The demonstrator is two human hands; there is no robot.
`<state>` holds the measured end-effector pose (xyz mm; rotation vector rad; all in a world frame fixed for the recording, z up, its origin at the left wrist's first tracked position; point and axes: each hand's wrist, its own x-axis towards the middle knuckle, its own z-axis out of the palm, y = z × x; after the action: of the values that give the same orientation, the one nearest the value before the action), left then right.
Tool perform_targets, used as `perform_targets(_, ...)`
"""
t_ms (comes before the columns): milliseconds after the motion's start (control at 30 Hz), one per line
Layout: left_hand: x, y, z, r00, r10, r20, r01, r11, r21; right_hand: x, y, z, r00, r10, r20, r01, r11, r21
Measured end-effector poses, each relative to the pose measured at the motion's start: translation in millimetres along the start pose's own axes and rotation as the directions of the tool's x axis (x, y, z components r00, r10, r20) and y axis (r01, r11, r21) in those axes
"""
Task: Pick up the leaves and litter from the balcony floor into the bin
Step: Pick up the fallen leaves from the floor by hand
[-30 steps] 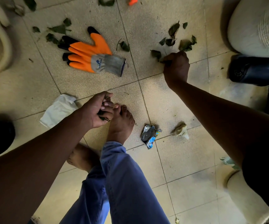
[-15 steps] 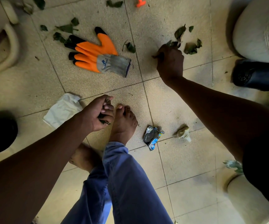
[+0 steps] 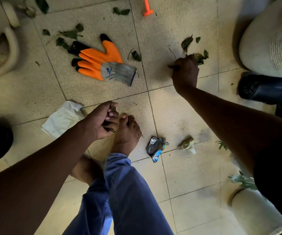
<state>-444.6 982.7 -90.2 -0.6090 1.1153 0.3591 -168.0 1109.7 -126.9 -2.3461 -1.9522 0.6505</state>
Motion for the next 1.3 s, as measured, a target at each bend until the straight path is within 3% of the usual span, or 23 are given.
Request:
perform_targets(167, 3, 1, 4, 1.0, 0.005, -0.005, -0.005, 1.0, 0.005, 4, 17, -9, 0.982, -0.183, -0.036, 0.18, 0.981, -0.072)
perform_targets(267, 5, 0, 4, 1.0, 0.008, -0.015, -0.007, 1.0, 0.016, 11, 22, -2, 0.988, -0.157, 0.013, 0.157, 0.979, -0.13)
perform_targets(333, 3, 0, 3, 1.0, 0.002, -0.017, -0.002, 1.0, 0.017, 11, 23, 3, 0.996, -0.089, 0.03, 0.092, 0.987, -0.13)
perform_targets(433, -3, -1, 3, 1.0, -0.007, -0.018, 0.008, 1.0, 0.014, 2, 19, 1, 0.987, 0.159, 0.031, -0.16, 0.986, 0.04)
perform_targets(500, -10, 0, 5, 1.0, -0.01, -0.017, 0.011, 1.0, 0.013, -14, 9, -6, 0.958, 0.273, 0.088, -0.284, 0.946, 0.153)
perform_targets(567, -19, 1, 10, 1.0, -0.008, -0.016, 0.008, 1.0, 0.009, -35, -6, -17, 0.93, 0.296, 0.217, -0.35, 0.894, 0.28)
perform_targets(633, -28, 3, 18, 1.0, 0.006, -0.01, -0.006, 1.0, 0.0, -58, -25, -33, 0.876, 0.268, 0.4, -0.446, 0.767, 0.462)
perform_targets(700, -39, 4, 28, 0.999, 0.033, -0.004, -0.033, 0.999, -0.012, -81, -52, -56, 0.786, 0.163, 0.596, -0.589, 0.489, 0.643)
perform_targets(767, -49, 4, 36, 0.997, 0.074, -0.001, -0.074, 0.997, -0.035, -101, -85, -80, 0.692, -0.012, 0.722, -0.708, 0.182, 0.682)
perform_targets(833, -62, 3, 47, 0.993, 0.117, 0.021, -0.115, 0.991, -0.075, -119, -116, -103, 0.632, -0.151, 0.761, -0.771, -0.02, 0.636)
perform_targets(933, -91, -1, 69, 0.968, 0.237, 0.078, -0.233, 0.971, -0.06, -143, -156, -125, 0.609, -0.263, 0.748, -0.793, -0.194, 0.578)
perform_targets(1033, -114, -4, 81, 0.94, 0.317, 0.127, -0.307, 0.947, -0.091, -159, -184, -127, 0.627, -0.206, 0.751, -0.776, -0.248, 0.58)
perform_targets(1100, -126, -5, 80, 0.924, 0.362, 0.123, -0.346, 0.929, -0.133, -166, -200, -128, 0.656, -0.095, 0.749, -0.745, -0.24, 0.622)
perform_targets(1167, -135, -10, 73, 0.914, 0.395, 0.096, -0.379, 0.913, -0.148, -173, -214, -130, 0.711, 0.054, 0.701, -0.695, -0.092, 0.713)
perform_targets(1233, -149, -17, 65, 0.918, 0.391, 0.065, -0.376, 0.912, -0.165, -185, -227, -135, 0.789, 0.187, 0.585, -0.612, 0.164, 0.774)
perform_targets(1300, -163, -25, 59, 0.927, 0.37, 0.056, -0.358, 0.921, -0.153, -198, -237, -136, 0.858, 0.269, 0.438, -0.512, 0.518, 0.685)
